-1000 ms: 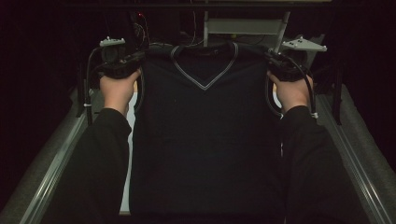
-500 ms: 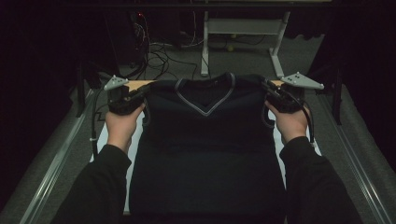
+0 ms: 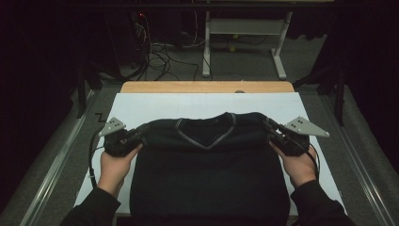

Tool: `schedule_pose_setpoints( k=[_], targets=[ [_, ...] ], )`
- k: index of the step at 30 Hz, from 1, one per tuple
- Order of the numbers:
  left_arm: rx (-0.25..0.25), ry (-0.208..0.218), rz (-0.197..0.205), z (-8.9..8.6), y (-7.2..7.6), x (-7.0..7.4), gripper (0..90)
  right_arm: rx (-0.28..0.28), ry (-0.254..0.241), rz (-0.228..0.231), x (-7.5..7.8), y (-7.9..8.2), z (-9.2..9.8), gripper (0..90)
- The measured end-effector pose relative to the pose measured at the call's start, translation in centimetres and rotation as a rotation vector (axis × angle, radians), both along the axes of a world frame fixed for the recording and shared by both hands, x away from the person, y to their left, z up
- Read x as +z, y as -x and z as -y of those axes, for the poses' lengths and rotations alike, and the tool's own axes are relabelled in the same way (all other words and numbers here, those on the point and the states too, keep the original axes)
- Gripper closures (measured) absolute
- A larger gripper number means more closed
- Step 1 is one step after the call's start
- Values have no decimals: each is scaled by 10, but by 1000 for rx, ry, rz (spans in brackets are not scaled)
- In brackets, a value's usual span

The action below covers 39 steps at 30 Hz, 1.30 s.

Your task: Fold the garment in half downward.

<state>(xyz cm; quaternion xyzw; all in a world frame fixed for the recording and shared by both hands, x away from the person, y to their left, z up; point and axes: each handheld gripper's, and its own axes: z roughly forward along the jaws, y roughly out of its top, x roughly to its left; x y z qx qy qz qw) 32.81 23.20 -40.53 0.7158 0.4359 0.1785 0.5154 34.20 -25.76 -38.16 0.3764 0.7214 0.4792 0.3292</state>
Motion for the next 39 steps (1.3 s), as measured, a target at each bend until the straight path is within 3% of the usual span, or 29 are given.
schedule_pose_setpoints(
  k=[6, 11, 15, 22, 29, 36, 39],
  targets=[
    [-60, -47, -8, -2, 38, -14, 792, 22, 15, -11, -25, 36, 5, 801],
    [-96, -52, -34, -2, 62, -26, 792, 41, -12, -22, -41, 63, 10, 801],
    [-111, -31, -54, 0, 76, -34, 793, 42, -54, -35, -49, 80, 13, 801],
    [-146, -45, -68, 4, 105, -41, 792, 58, -16, -52, -59, 111, 13, 801],
    [-152, -56, -79, -1, 125, -46, 792, 67, -36, -73, -62, 136, 21, 799],
    [-174, -70, -78, -1, 144, -46, 791, 73, -24, -97, -64, 156, 24, 798],
    [-168, -81, -119, -1, 142, -51, 789, 78, -10, -134, -69, 157, 23, 795]
  ],
)
